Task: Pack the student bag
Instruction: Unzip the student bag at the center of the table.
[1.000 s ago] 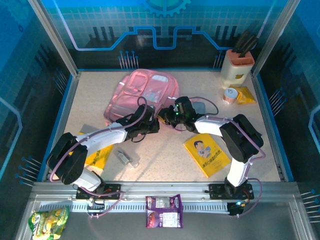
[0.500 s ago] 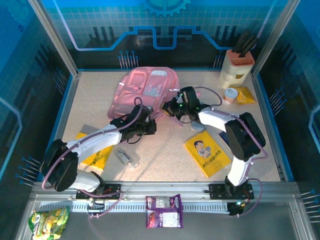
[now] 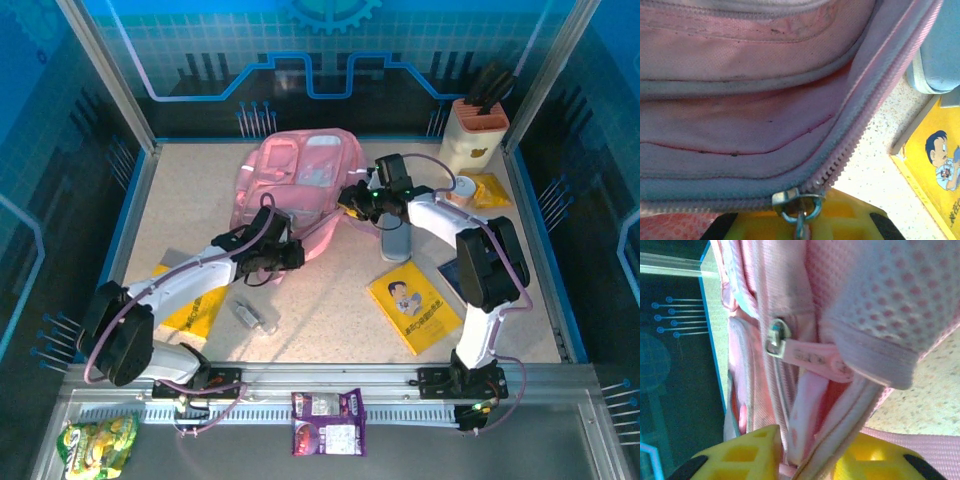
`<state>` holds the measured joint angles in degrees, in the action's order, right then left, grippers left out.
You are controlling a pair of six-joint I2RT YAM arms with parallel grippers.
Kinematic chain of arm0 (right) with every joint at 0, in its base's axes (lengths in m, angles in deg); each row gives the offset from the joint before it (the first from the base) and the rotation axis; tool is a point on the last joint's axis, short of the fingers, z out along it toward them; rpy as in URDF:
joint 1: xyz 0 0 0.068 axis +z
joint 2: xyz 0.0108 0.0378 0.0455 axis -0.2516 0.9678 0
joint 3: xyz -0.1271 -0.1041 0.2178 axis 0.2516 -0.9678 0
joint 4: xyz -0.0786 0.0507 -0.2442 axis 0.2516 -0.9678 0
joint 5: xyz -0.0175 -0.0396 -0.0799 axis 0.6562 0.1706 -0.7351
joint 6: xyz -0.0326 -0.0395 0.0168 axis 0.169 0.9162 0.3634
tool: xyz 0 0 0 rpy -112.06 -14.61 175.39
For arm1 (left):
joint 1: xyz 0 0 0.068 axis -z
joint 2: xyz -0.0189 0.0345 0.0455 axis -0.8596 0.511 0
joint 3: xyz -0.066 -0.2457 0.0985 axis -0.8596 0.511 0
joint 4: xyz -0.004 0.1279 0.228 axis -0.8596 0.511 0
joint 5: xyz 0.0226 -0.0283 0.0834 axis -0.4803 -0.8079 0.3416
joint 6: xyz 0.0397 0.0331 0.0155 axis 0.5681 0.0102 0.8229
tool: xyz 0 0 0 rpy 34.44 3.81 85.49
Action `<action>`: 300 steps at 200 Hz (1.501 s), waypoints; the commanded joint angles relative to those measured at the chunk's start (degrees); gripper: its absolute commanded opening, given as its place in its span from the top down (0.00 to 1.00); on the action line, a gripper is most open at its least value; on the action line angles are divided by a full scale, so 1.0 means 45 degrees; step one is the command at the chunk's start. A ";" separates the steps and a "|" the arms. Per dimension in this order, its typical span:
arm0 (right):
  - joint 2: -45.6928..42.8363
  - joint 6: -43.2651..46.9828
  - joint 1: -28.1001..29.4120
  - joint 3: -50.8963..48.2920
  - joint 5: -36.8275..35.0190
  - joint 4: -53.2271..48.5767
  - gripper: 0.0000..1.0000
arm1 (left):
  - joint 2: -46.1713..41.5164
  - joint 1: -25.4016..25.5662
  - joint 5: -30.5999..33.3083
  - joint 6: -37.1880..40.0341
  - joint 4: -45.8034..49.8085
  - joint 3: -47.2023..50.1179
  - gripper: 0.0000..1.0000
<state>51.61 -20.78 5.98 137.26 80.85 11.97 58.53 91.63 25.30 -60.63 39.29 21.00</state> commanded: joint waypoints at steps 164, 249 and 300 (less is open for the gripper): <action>-0.2832 -0.3749 0.2828 -0.4062 -0.1924 0.2180 0.20 | 0.1005 0.0832 -0.0119 -0.1428 -0.1386 -0.1585 1.00; -0.1693 -0.2445 0.2773 -0.3192 -0.3265 0.2138 0.73 | 0.1147 0.0944 -0.0562 -0.1062 0.0087 -0.2191 1.00; -0.1792 -0.0909 0.2093 -0.3285 -0.3420 0.1972 0.98 | 0.0703 0.0533 -0.0002 -0.0654 0.2144 -0.2102 1.00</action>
<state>42.49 -30.44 18.73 121.62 71.06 20.74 65.14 94.97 25.10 -65.74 41.65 14.01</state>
